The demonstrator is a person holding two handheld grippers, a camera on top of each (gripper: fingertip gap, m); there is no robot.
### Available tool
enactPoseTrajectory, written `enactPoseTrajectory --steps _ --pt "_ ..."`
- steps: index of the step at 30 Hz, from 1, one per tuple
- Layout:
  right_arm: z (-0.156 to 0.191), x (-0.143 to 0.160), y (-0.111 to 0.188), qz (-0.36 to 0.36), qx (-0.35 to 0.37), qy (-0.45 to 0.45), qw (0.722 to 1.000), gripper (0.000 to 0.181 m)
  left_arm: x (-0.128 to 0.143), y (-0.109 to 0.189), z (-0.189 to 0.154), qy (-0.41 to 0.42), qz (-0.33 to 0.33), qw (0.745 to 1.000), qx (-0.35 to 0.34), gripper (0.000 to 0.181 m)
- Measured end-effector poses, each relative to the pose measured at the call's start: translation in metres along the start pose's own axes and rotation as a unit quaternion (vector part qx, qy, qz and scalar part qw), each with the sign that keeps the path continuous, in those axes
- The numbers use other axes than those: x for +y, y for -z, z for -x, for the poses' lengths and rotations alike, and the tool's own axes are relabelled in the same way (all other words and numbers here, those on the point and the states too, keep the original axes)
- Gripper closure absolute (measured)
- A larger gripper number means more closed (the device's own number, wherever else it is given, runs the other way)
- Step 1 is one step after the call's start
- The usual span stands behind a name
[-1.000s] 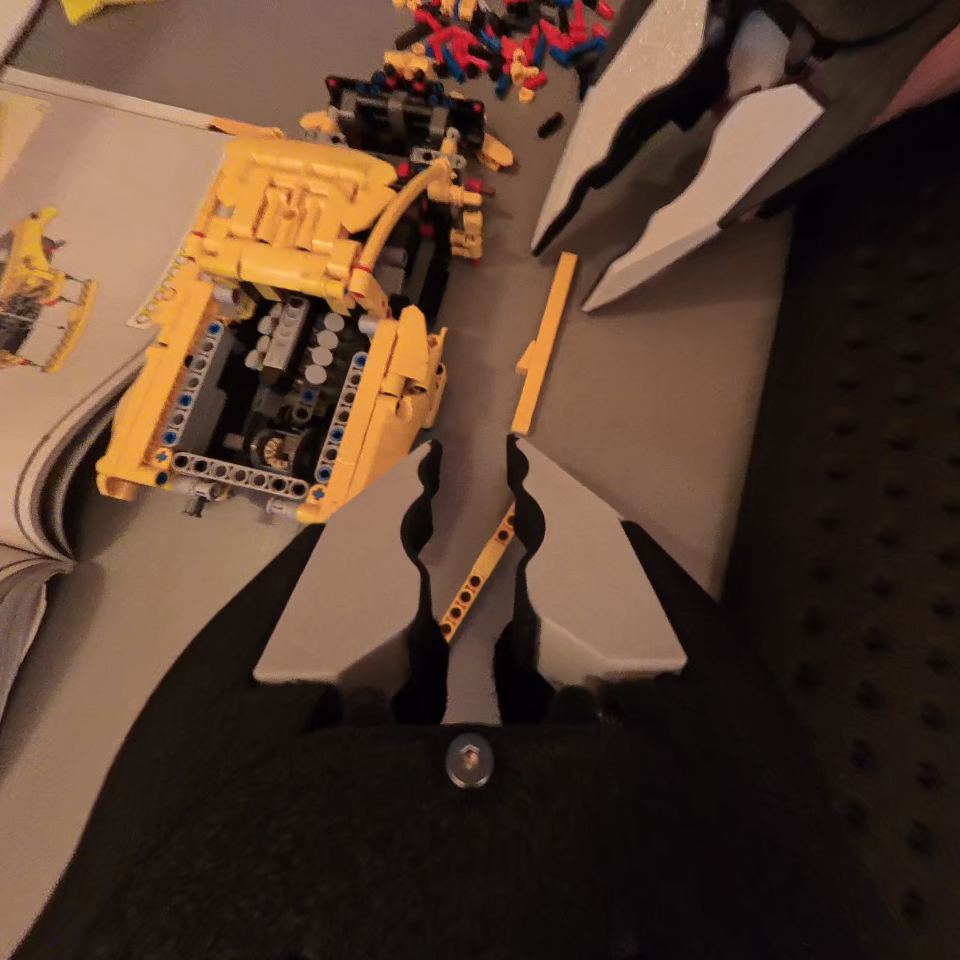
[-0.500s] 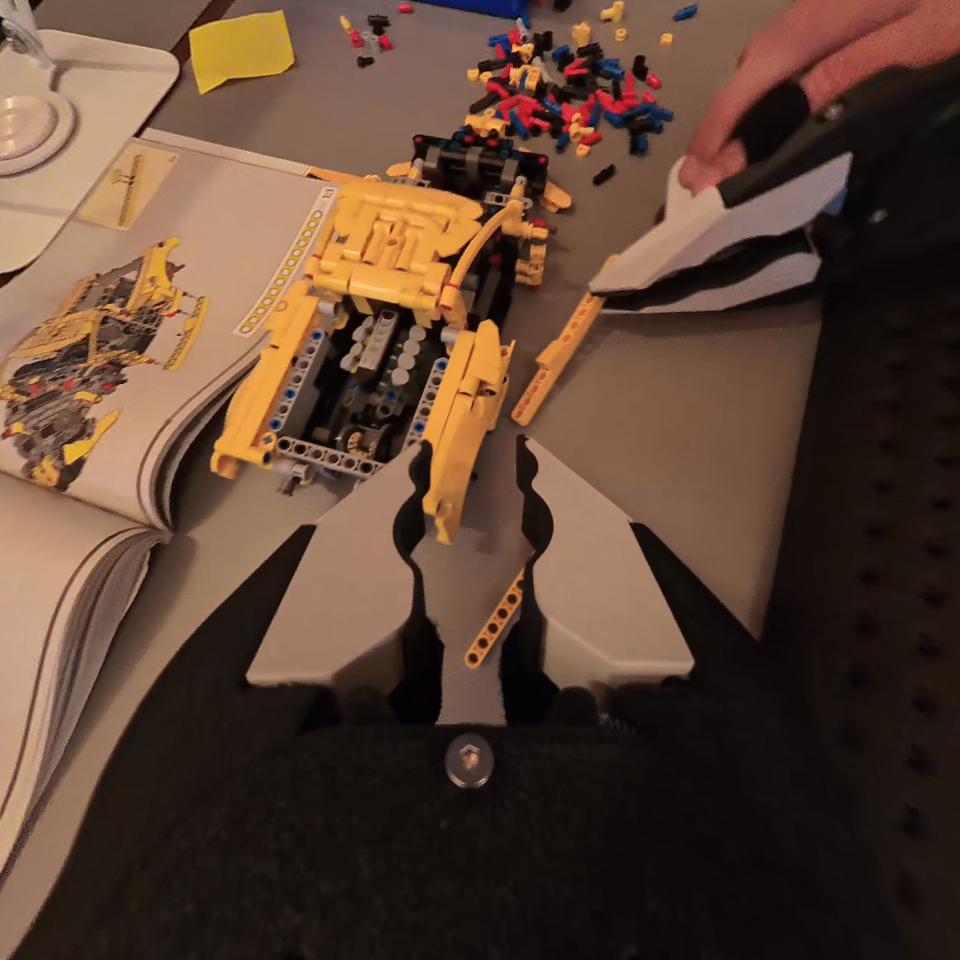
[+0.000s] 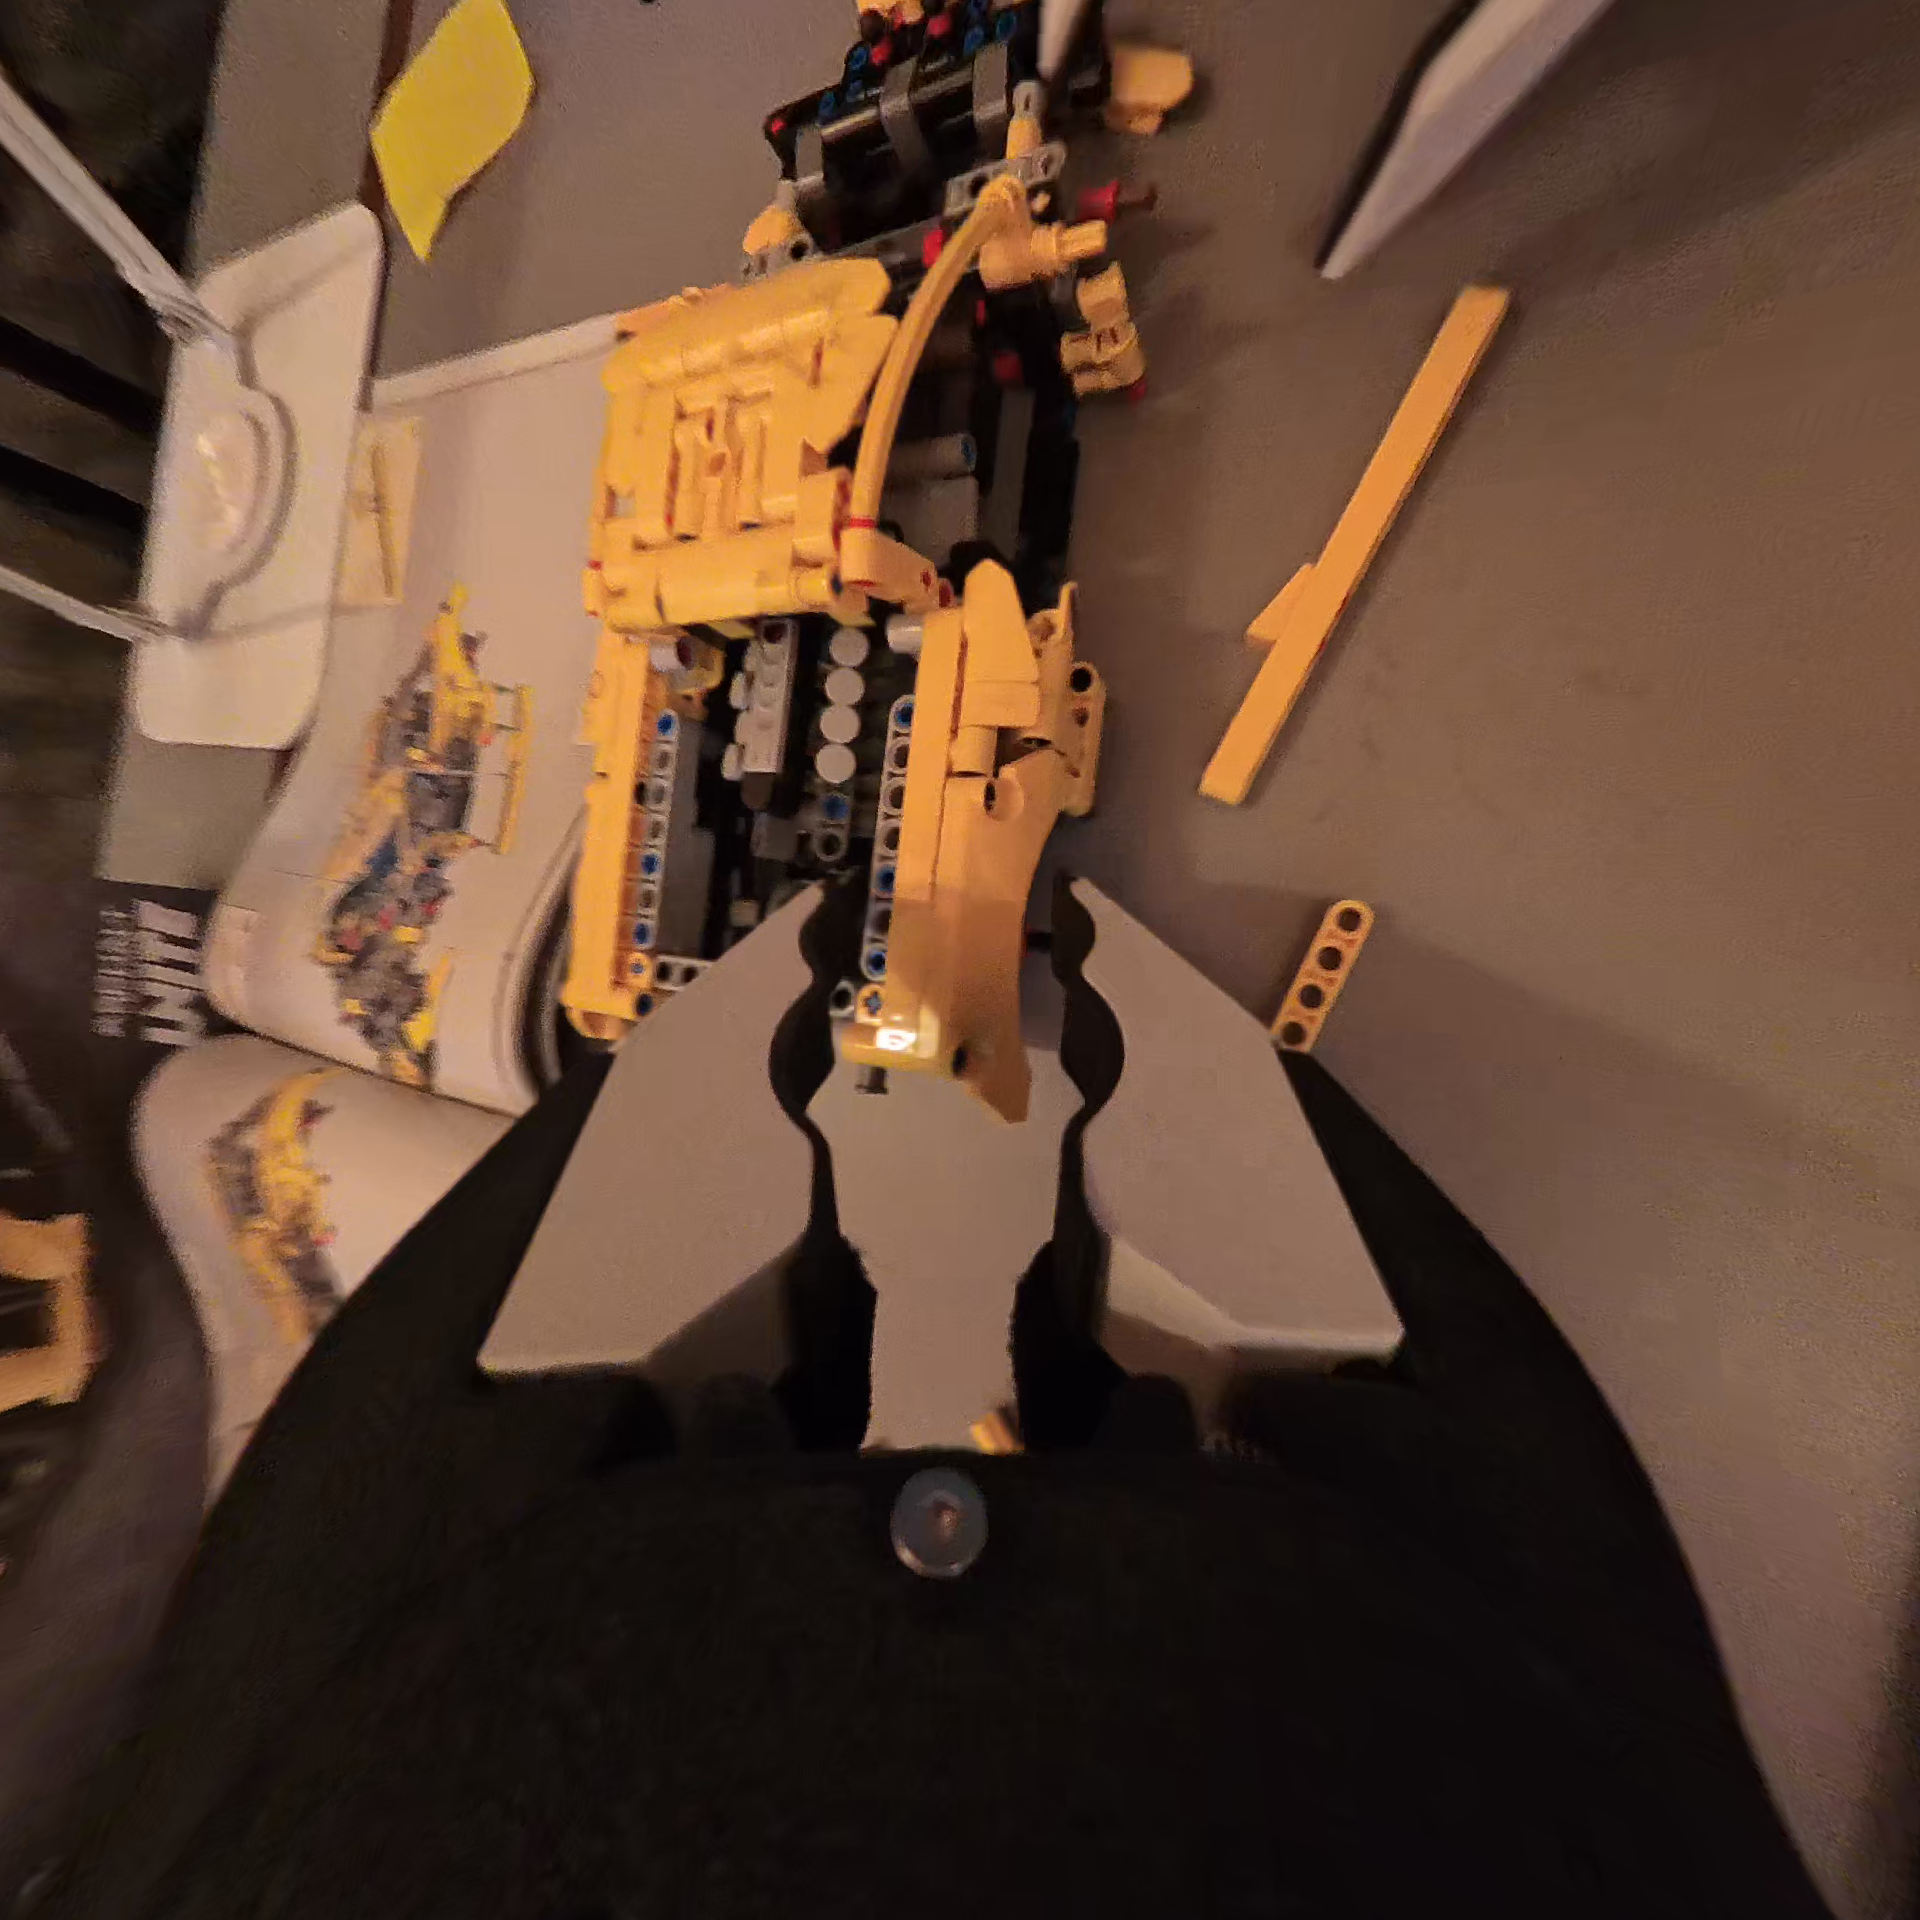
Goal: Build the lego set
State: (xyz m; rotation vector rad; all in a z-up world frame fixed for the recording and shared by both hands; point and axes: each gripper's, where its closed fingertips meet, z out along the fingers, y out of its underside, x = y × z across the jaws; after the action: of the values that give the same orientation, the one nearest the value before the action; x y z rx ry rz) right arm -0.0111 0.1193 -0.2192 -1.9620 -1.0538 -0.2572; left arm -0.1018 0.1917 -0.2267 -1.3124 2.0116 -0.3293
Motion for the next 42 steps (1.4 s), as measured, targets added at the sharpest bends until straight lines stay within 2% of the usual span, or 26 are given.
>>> enactPoseTrajectory --steps 3,7,9,11,12,15,19,22,25,32,35,36,39,42 --pt "-0.006 0.022 -0.021 0.044 -0.020 -0.018 0.999 0.117 0.001 -0.002 0.002 -0.060 0.020 0.997 -0.045 0.142" --pt "-0.017 0.021 -0.034 0.018 0.018 -0.051 0.998 0.128 0.009 -0.011 0.007 -0.155 0.063 0.979 -0.118 0.144" --pt "-0.019 0.020 -0.037 0.009 0.034 -0.058 0.998 0.131 0.009 -0.017 0.011 -0.209 0.085 0.958 -0.174 0.155" --pt "-0.018 0.021 -0.039 0.012 0.042 -0.065 0.997 0.133 0.006 -0.018 0.016 -0.260 0.103 0.933 -0.226 0.157" --pt "-0.017 0.021 -0.039 0.013 0.045 -0.063 0.997 0.134 0.006 -0.018 0.016 -0.259 0.106 0.932 -0.229 0.157" --pt "-0.015 0.021 -0.036 0.017 0.060 -0.044 0.997 0.134 0.000 -0.011 0.011 -0.213 0.083 0.956 -0.184 0.158" --pt "-0.014 0.010 -0.018 0.003 0.073 -0.019 0.997 0.132 -0.010 0.009 0.009 -0.147 0.065 0.982 -0.098 0.158" --pt "-0.018 -0.001 -0.001 -0.013 0.085 -0.007 0.996 0.133 -0.015 0.024 0.007 -0.101 0.058 0.993 -0.026 0.158" --pt "-0.026 -0.014 0.014 -0.039 0.093 -0.033 0.994 0.133 -0.023 0.035 0.009 -0.019 0.039 0.998 0.047 0.158" --pt "-0.020 -0.047 0.039 -0.121 0.053 -0.117 0.984 0.134 -0.028 0.046 0.022 0.116 0.055 0.977 0.169 0.158" --pt "-0.004 -0.053 0.040 -0.139 0.010 -0.124 0.982 0.144 -0.027 0.047 0.030 0.177 0.055 0.957 0.224 0.158" --pt "0.005 -0.051 0.036 -0.132 -0.019 -0.129 0.983 0.151 -0.025 0.047 0.033 0.192 0.055 0.949 0.243 0.158" --pt "0.030 -0.031 0.016 -0.065 -0.112 -0.151 0.980 0.145 -0.015 0.044 0.042 0.219 0.056 0.928 0.295 0.158" --pt "0.043 -0.020 -0.002 -0.034 -0.157 -0.168 0.973 0.146 -0.011 0.040 0.051 0.240 0.041 0.912 0.329 0.158"
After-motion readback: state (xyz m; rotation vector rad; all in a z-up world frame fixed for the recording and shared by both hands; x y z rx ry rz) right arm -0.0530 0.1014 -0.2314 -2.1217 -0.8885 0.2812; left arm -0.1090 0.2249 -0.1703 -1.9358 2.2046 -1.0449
